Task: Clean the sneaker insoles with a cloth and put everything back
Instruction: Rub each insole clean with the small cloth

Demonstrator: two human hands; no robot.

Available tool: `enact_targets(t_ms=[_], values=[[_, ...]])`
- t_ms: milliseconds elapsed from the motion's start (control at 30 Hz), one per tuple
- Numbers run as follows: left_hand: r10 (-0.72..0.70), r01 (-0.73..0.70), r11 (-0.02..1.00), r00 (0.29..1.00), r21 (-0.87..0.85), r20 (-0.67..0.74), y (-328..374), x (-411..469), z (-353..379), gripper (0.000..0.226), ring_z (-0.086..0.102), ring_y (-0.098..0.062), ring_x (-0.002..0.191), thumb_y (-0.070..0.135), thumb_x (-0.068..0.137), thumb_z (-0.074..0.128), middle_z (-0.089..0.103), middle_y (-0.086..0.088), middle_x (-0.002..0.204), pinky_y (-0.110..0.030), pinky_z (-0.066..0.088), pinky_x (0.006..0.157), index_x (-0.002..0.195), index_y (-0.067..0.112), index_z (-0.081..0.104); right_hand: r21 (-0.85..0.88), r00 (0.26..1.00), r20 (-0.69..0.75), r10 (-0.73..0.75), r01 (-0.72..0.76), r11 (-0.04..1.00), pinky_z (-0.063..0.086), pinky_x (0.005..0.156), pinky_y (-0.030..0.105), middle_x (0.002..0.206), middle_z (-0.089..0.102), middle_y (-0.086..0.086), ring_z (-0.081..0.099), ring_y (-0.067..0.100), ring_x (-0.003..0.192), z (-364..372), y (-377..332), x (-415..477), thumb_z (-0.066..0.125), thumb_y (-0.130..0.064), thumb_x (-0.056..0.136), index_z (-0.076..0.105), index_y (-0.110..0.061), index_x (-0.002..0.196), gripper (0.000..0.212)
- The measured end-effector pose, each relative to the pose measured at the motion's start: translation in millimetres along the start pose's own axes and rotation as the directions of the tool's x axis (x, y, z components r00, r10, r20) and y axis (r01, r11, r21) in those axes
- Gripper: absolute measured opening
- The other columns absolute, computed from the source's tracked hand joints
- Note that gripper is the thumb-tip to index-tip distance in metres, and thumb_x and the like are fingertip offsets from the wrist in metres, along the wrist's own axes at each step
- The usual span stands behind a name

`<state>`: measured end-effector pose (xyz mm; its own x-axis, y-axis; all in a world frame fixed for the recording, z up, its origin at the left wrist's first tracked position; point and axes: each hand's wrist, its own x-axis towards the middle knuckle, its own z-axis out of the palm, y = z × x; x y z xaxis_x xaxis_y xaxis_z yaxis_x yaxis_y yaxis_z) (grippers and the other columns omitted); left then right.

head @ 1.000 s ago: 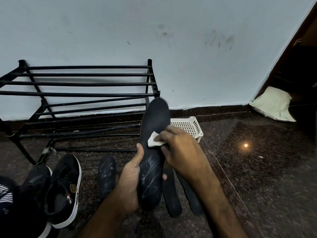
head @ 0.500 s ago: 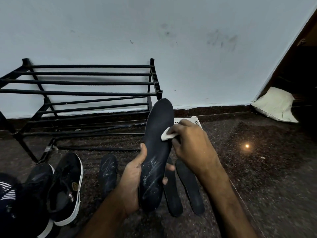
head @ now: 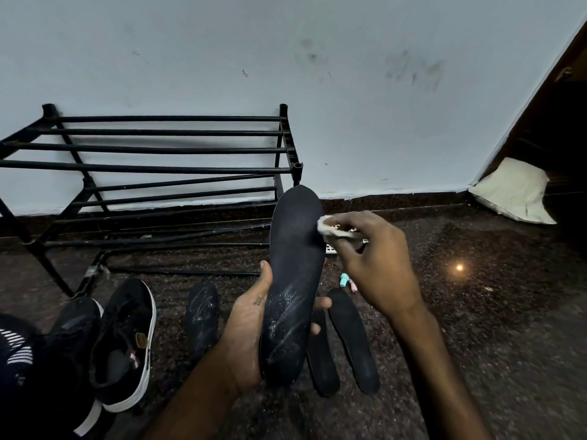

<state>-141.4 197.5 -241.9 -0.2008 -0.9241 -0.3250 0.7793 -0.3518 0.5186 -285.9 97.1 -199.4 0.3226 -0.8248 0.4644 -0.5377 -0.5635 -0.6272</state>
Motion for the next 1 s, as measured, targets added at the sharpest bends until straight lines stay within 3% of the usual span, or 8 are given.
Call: enact_targets(t_ms=[100,233,367,467,567,767,900,1000], values=[[-0.007,0.007,0.998,1.000,0.059,0.002,-1,1,-2,0.073,0.057,-0.029,0.045,0.063,0.088,0.040,0.066,-0.031,0.088,-0.028,0.051,0.042,0.108,0.001,0.074,-0.221,0.981,0.153,-0.118,0.150,0.964,0.049,0.082,0.024,0.099,0.059,-0.001,0.059,0.014,0.090,10,-1,-2,0.063,-0.005,0.087,0.073,-0.020,0.109,0.028],[-0.003,0.001,0.997,1.000,0.082,0.025,-1,0,-6,0.073,0.058,-0.029,0.048,0.063,0.092,0.036,0.066,-0.029,0.090,-0.027,0.050,0.044,0.113,0.003,0.072,-0.379,0.994,0.019,0.111,-0.096,0.921,0.047,0.084,0.023,0.104,0.059,0.001,0.055,0.013,0.085,9,20,-4,0.059,-0.007,0.093,0.070,-0.017,0.117,0.028],[0.101,-0.098,0.993,0.994,-0.069,0.049,3,3,-11,0.070,0.069,-0.026,0.082,0.060,0.096,0.034,0.062,-0.014,0.134,-0.032,0.056,0.059,0.129,0.007,0.064,-0.066,0.947,0.001,0.321,-0.321,0.945,0.054,0.081,0.020,0.098,0.072,0.000,0.065,0.001,0.074,-3,34,0,0.071,-0.015,0.088,0.072,-0.014,0.111,0.023],[0.122,-0.121,0.980,0.992,-0.160,0.001,6,6,-18,0.071,0.069,-0.025,0.095,0.062,0.097,0.032,0.056,-0.017,0.140,-0.033,0.058,0.066,0.132,0.008,0.062,0.157,0.907,0.166,0.386,-0.411,0.898,0.059,0.079,0.036,0.098,0.074,-0.001,0.070,0.009,0.082,-1,31,-2,0.072,-0.018,0.088,0.068,-0.015,0.110,0.023],[0.134,-0.144,0.962,0.989,-0.232,-0.055,9,9,-20,0.074,0.064,-0.025,0.102,0.063,0.097,0.030,0.057,-0.019,0.139,-0.030,0.057,0.068,0.131,0.007,0.063,0.229,0.893,0.240,0.381,-0.433,0.872,0.059,0.079,0.043,0.096,0.073,0.001,0.071,0.020,0.083,8,15,-6,0.074,-0.018,0.086,0.064,-0.016,0.106,0.022],[0.264,-0.296,0.922,0.952,-0.250,-0.155,20,20,-24,0.081,0.063,-0.017,0.100,0.065,0.099,0.021,0.069,-0.008,0.124,-0.030,0.055,0.081,0.116,0.004,0.071,0.029,0.856,0.383,0.347,-0.386,0.922,0.055,0.067,0.026,0.085,0.072,-0.006,0.068,0.009,0.073,25,-19,-30,0.073,-0.028,0.087,0.068,-0.020,0.090,0.010],[0.366,-0.401,0.881,0.914,-0.251,-0.174,23,24,-25,0.082,0.070,-0.016,0.086,0.064,0.100,0.017,0.074,-0.007,0.109,-0.029,0.056,0.079,0.102,0.008,0.078,0.156,0.801,0.476,0.364,-0.484,0.861,0.054,0.064,0.040,0.074,0.071,-0.003,0.065,0.015,0.067,43,-23,-44,0.072,-0.038,0.077,0.066,-0.024,0.081,0.016],[0.379,-0.407,0.877,0.913,-0.255,-0.153,21,25,-19,0.087,0.071,-0.015,0.073,0.069,0.097,0.018,0.075,-0.006,0.090,-0.028,0.058,0.075,0.090,0.010,0.081,0.340,0.820,0.444,0.362,-0.528,0.778,0.054,0.060,0.034,0.078,0.072,0.000,0.066,0.013,0.068,48,-27,-46,0.074,-0.025,0.083,0.067,-0.016,0.088,0.012]])
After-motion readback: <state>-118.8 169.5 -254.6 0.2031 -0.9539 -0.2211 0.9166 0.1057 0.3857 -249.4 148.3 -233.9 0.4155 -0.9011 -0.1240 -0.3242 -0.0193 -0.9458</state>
